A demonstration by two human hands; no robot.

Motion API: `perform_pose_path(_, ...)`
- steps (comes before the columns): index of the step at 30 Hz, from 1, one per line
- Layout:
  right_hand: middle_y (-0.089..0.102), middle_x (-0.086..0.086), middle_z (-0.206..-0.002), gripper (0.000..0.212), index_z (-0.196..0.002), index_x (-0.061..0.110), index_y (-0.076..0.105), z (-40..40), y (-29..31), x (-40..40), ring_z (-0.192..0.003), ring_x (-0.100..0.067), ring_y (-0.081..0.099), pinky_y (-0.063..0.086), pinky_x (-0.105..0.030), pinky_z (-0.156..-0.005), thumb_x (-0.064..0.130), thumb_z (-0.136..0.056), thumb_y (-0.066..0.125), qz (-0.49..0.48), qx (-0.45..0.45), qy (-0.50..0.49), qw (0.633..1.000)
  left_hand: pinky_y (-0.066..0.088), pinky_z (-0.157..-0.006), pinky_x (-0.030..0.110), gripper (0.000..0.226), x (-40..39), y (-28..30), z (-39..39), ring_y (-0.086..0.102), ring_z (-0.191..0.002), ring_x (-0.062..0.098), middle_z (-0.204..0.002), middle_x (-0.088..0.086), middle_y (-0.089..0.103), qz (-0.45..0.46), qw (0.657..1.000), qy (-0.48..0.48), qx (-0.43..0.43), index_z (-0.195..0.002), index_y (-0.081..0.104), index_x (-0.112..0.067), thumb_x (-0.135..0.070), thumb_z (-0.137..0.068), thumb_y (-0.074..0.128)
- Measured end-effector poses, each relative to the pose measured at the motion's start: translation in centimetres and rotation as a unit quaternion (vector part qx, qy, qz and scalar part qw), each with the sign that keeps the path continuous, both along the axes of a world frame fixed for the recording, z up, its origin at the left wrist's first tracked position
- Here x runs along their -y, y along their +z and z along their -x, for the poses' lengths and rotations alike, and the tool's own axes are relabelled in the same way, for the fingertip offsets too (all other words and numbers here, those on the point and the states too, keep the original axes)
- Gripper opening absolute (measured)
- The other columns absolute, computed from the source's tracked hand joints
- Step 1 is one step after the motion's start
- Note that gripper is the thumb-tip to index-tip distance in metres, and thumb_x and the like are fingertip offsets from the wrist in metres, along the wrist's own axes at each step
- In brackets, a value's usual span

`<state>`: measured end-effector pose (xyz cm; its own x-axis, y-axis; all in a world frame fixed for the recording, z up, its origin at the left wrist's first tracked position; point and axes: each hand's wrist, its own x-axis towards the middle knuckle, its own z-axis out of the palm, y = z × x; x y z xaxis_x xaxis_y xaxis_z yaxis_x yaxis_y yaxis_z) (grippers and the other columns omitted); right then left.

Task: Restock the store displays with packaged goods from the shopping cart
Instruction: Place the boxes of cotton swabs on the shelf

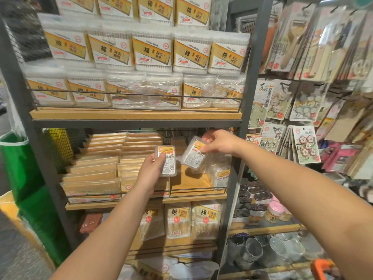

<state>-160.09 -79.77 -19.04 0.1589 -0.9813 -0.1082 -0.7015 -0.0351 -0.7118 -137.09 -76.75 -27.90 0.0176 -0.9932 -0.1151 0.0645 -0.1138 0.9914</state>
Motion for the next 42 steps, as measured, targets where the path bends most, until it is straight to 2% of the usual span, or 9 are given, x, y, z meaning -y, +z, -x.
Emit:
perform_pose_path(4, 0.059, 0.008, -0.092, 0.029, -0.1, 0.021, 0.061, -1.0, -1.4, 0.2, -0.088, -0.014, 0.057, 0.043, -0.025, -0.068, 0.024, -0.079, 0.081, 0.044, -0.18, 0.04, 0.982, 0.056, -0.091, 0.046, 0.028, 0.3, 0.1, -0.8, 0.071, -0.098, 0.025, -0.106, 0.007, 0.074, 0.007, 1.0, 0.009, -0.002, -0.118, 0.063, -0.014, -0.034, -0.099, 0.056)
perform_pose_path(7, 0.057, 0.006, -0.101, 0.035, -0.109, 0.021, 0.059, -1.9, -2.9, 0.5, -0.092, -0.016, 0.051, 0.041, -0.028, -0.072, 0.03, -0.081, 0.078, 0.084, -0.273, 0.059, 0.956, 0.056, -0.075, 0.035, 0.027, 0.0, 0.0, -0.6, 0.071, -0.093, 0.024, -0.104, 0.009, 0.074, 0.01, 1.0, -0.001, -0.003, -0.115, 0.063, -0.01, -0.03, -0.098, 0.058)
perform_pose_path(13, 0.059, 0.0, -0.121, 0.046, -0.122, 0.022, 0.058, -1.7, -4.8, 1.2, -0.11, -0.023, 0.056, 0.048, -0.036, -0.088, 0.041, -0.083, 0.075, 0.104, -0.338, 0.027, 0.935, 0.053, -0.065, 0.03, 0.02, -0.4, -0.5, -0.9, 0.071, -0.083, 0.019, -0.098, 0.005, 0.075, 0.005, 1.0, -0.001, -0.003, -0.109, 0.064, -0.012, -0.028, -0.097, 0.06)
perform_pose_path(16, 0.058, 0.001, -0.12, 0.044, -0.121, 0.023, 0.057, -1.4, -5.6, 1.2, -0.108, -0.022, 0.055, 0.046, -0.035, -0.086, 0.041, -0.084, 0.073, 0.123, -0.352, 0.02, 0.927, 0.056, -0.082, 0.041, 0.023, -0.5, -0.7, -1.0, 0.072, -0.093, 0.024, -0.102, 0.006, 0.075, 0.002, 1.0, -0.004, -0.006, -0.112, 0.065, -0.013, -0.029, -0.096, 0.06)
perform_pose_path(21, 0.056, 0.0, -0.118, 0.044, -0.123, 0.022, 0.057, -1.0, -5.9, 0.9, -0.11, -0.022, 0.054, 0.044, -0.034, -0.085, 0.042, -0.085, 0.071, 0.125, -0.336, 0.014, 0.933, 0.055, -0.087, 0.041, 0.021, -0.6, -0.8, -0.4, 0.072, -0.095, 0.024, -0.101, 0.005, 0.076, -0.006, 0.999, -0.039, 0.0, -0.109, 0.067, -0.015, -0.03, -0.094, 0.063)
perform_pose_path(26, 0.062, 0.0, -0.122, 0.03, -0.123, 0.017, 0.063, -1.1, -3.7, -0.3, -0.112, -0.016, 0.056, 0.043, -0.029, -0.095, 0.027, -0.095, 0.061, 0.142, -0.12, -0.023, 0.982, 0.054, -0.075, 0.033, 0.014, -0.9, -0.9, 1.2, 0.071, -0.091, 0.023, -0.097, 0.004, 0.076, 0.001, 0.996, -0.088, 0.012, -0.102, 0.07, -0.016, -0.026, -0.093, 0.066)
perform_pose_path(30, 0.064, 0.011, -0.099, 0.011, -0.104, 0.023, 0.065, -1.6, -2.1, -1.8, -0.091, -0.005, 0.058, 0.047, -0.028, -0.08, 0.027, -0.098, 0.057, 0.067, 0.021, 0.03, 0.997, 0.058, -0.082, 0.038, 0.024, -1.2, -1.1, 3.0, 0.072, -0.092, 0.025, -0.106, 0.013, 0.074, -0.009, 0.993, -0.117, 0.002, -0.112, 0.066, -0.009, -0.02, -0.09, 0.07)
perform_pose_path(33, 0.065, 0.011, -0.098, 0.011, -0.105, 0.026, 0.065, -1.1, -1.8, -2.3, -0.09, -0.008, 0.06, 0.046, -0.023, -0.07, 0.029, -0.095, 0.063, 0.005, 0.017, 0.073, 0.997, 0.057, -0.077, 0.036, 0.035, -1.3, -0.9, 4.0, 0.07, -0.094, 0.028, -0.112, 0.017, 0.07, -0.022, 0.993, -0.117, -0.013, -0.12, 0.059, -0.009, -0.012, -0.087, 0.072)
perform_pose_path(42, 0.064, 0.01, -0.097, 0.028, -0.113, 0.021, 0.062, 0.2, -1.1, -2.1, -0.087, -0.009, 0.062, 0.054, -0.028, -0.078, 0.017, -0.088, 0.073, -0.013, -0.037, 0.085, 0.996, 0.053, -0.096, 0.048, 0.047, -1.2, -0.7, 5.1, 0.069, -0.103, 0.027, -0.111, 0.008, 0.071, 0.003, 0.996, -0.088, -0.017, -0.13, 0.055, -0.012, -0.02, -0.087, 0.073)
